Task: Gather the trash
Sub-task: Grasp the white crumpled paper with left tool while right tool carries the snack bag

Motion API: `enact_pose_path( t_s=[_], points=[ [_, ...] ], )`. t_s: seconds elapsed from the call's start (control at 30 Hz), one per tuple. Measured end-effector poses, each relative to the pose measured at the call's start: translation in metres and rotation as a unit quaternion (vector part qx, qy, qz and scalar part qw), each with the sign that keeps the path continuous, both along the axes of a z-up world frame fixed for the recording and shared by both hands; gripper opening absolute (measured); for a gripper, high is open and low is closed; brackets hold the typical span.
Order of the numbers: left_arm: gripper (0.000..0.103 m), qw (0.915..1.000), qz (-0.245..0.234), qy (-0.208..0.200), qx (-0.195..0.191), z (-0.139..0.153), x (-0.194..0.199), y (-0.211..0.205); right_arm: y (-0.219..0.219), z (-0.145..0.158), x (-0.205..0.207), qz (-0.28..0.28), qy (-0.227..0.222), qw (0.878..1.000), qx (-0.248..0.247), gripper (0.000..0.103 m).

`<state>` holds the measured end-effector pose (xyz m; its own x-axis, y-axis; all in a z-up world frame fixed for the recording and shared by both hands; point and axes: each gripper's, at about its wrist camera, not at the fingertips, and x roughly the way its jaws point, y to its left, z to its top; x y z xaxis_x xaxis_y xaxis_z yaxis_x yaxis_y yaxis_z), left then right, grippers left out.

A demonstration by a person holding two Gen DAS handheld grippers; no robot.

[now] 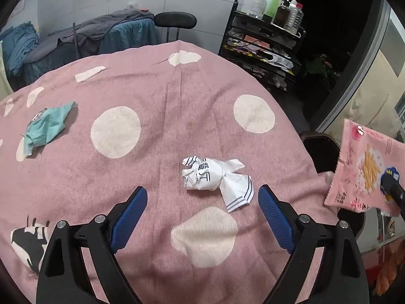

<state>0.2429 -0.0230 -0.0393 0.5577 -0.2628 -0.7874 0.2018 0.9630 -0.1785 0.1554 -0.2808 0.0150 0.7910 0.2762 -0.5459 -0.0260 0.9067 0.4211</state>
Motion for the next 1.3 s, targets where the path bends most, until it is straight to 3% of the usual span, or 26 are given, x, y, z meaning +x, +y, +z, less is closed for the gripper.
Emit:
enact_pose_path(
  t_s=[0.27, 0.4, 0.47, 0.7, 0.97, 1.3],
  points=[
    [0.084, 0.9986, -0.003, 0.053, 0.003, -0.022, 0.033, -0.022, -0.021, -0.010, -0.009, -0.025, 0.013, 1.000, 0.005, 0.004],
    [0.060, 0.9969, -0.014, 0.078, -0.003, -0.033, 0.034, -0.025, -0.029, -0.014, -0.012, -0.033, 0.016, 0.999, 0.007, 0.004],
    [0.040, 0.9971, -0.012, 0.075, -0.003, -0.031, 0.031, -0.023, -0.034, -0.016, -0.013, -0.038, 0.018, 0.999, 0.008, 0.004],
    [0.038, 0.9978, -0.019, 0.052, -0.036, -0.021, 0.013, -0.007, -0.038, -0.021, -0.016, -0.045, 0.020, 0.999, 0.011, 0.004],
    [0.038, 0.9985, -0.022, -0.006, -0.051, 0.012, -0.031, 0.000, -0.045, -0.022, -0.022, -0.059, 0.014, 0.998, 0.006, 0.004],
    [0.038, 0.9938, -0.079, -0.069, -0.037, 0.040, -0.082, -0.047, -0.068, -0.028, -0.034, -0.105, 0.019, 0.994, -0.018, 0.004]
  ],
)
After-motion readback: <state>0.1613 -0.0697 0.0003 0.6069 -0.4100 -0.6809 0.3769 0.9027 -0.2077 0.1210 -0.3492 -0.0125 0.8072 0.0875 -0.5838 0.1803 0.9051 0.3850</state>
